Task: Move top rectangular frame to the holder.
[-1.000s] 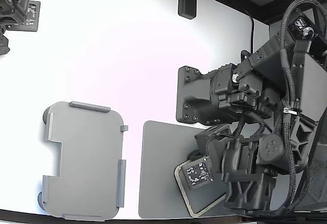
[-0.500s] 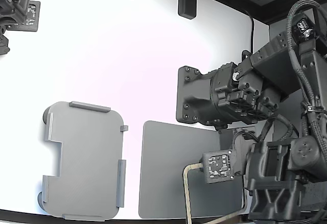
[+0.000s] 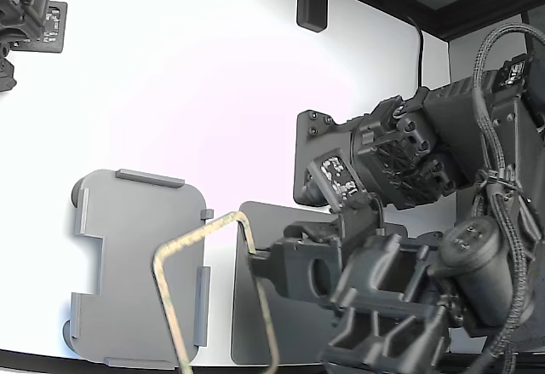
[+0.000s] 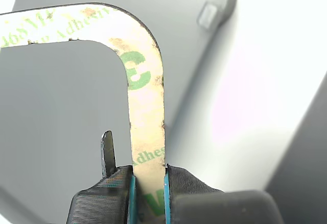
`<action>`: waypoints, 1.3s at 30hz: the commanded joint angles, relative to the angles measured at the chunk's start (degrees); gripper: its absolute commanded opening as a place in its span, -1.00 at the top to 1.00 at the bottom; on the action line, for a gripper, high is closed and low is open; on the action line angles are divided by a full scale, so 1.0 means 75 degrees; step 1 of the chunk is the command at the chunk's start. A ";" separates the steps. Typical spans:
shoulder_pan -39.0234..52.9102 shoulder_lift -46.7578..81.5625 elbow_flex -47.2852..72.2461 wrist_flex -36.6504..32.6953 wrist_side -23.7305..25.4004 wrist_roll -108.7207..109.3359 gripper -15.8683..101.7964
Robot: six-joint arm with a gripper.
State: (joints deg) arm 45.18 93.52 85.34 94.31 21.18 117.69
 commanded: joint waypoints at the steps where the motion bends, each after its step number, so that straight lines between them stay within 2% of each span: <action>1: -0.0891 -0.0633 -0.1020 0.0070 -0.0199 0.0750 0.91; 5: -0.1371 -0.1383 -0.1992 0.0070 -0.0539 0.1113 0.91; 10: -0.1652 -0.1688 -0.2320 0.0070 -0.0832 0.1359 0.91; 24: -0.1898 -0.2262 -0.2145 0.0070 -0.1512 0.1148 0.91; 39: -0.1934 -0.2203 -0.1828 0.0070 -0.1734 0.1102 0.91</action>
State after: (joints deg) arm 31.38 75.15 72.33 94.31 8.26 125.77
